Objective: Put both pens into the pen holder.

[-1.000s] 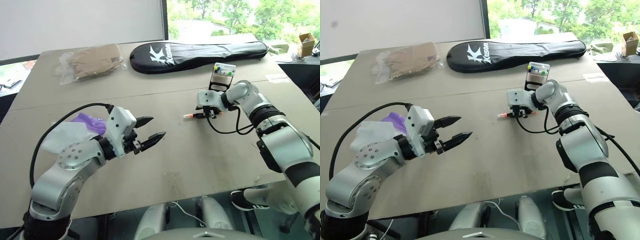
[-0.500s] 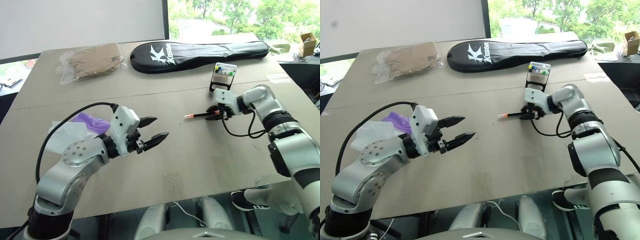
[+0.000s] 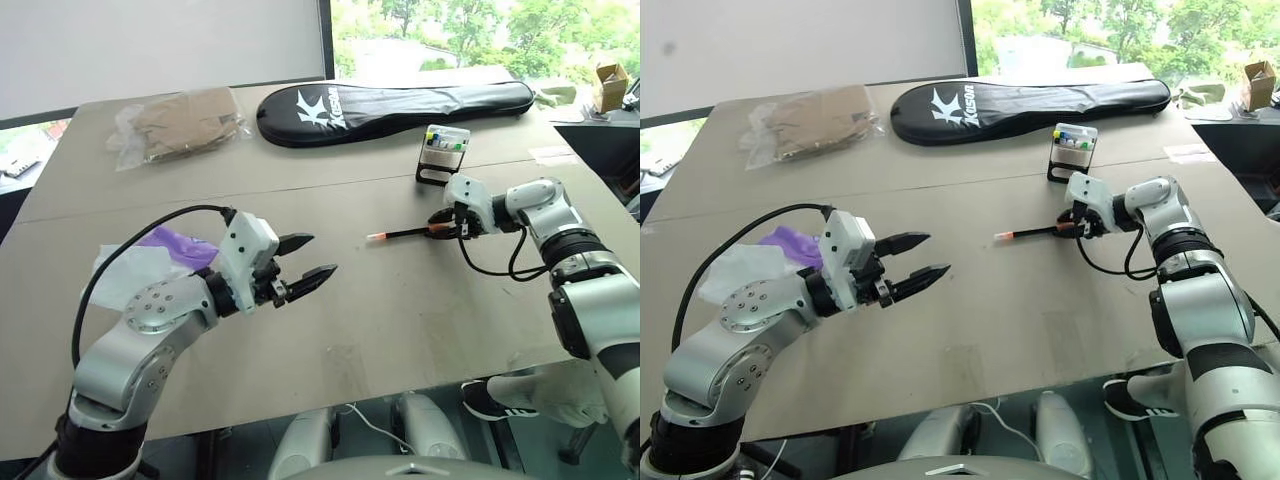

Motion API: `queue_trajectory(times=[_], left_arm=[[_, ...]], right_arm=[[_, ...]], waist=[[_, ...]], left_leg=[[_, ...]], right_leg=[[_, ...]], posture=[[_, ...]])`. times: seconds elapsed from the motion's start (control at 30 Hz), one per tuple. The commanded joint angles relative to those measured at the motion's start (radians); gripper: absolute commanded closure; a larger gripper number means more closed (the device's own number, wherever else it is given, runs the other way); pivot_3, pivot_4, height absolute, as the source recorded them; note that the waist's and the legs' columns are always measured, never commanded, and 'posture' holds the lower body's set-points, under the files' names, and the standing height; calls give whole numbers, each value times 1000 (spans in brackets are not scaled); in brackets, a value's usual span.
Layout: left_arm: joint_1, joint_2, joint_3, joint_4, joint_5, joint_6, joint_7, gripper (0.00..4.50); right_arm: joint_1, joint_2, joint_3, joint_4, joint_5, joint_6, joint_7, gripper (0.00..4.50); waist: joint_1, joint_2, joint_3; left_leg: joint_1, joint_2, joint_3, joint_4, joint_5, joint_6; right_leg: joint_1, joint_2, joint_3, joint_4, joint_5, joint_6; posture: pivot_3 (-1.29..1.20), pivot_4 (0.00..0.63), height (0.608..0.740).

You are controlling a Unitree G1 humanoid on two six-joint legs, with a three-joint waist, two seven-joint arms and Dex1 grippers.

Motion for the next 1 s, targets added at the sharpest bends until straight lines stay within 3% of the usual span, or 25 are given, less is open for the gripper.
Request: queue_trajectory(times=[0.03, 0.2, 0.4, 0.57, 0.67, 0.77, 1.0], left_arm=[[-4, 6, 5, -7, -1, -14, -6, 1147], [40, 26, 24, 16, 17, -38, -32, 1147], [55, 47, 33, 29, 42, -57, -40, 1147], [77, 43, 45, 10, 40, -52, -24, 1147], [94, 41, 51, -2, 37, -47, -15, 1147], [103, 40, 52, -10, 35, -47, -7, 1147], [131, 35, 58, -30, 37, -51, 4, 1147]], right_arm=[[14, 41, -1, -33, 13, 1, 12, 2879], [-20, 134, 49, -59, -30, 16, -3, 2879], [-124, 153, 112, -34, -121, 71, -75, 2879], [-203, 186, 146, -36, -143, 297, 14, 2879], [-243, 218, 270, -68, -277, 386, -51, 2879], [-289, 282, 262, -32, -266, 532, -74, 2879], [-316, 364, 286, 21, -289, 622, -73, 2879]], waist=[[-3, 0, 0], [-26, 0, 0], [-30, 0, 0], [-22, 1, 1], [-24, 1, 1], [-24, 1, 0], [-28, 1, 0]], left_leg=[[0, 0, 1, 0, 0, 0], [3, 1, 4, -3, 0, 0], [4, 2, 5, -4, 0, 0], [2, 1, 3, -4, 0, 0], [1, 1, 3, -6, 0, 0], [1, 1, 3, -7, 1, -1], [2, 1, 3, -8, 1, -1]], right_leg=[[0, 0, 0, 0, 0, 0], [0, 1, 1, 0, 0, 0], [-1, 2, 2, 1, 0, 0], [-2, 1, 2, 0, 0, 0], [-5, 1, 2, 0, 0, 0], [-5, 1, 2, 0, 0, 0], [-5, 1, 3, 0, 0, 0]], posture=[[0, 150, 740], [0, 150, 740], [0, 150, 740], [0, 150, 740], [0, 150, 740], [0, 150, 740], [0, 150, 740]])
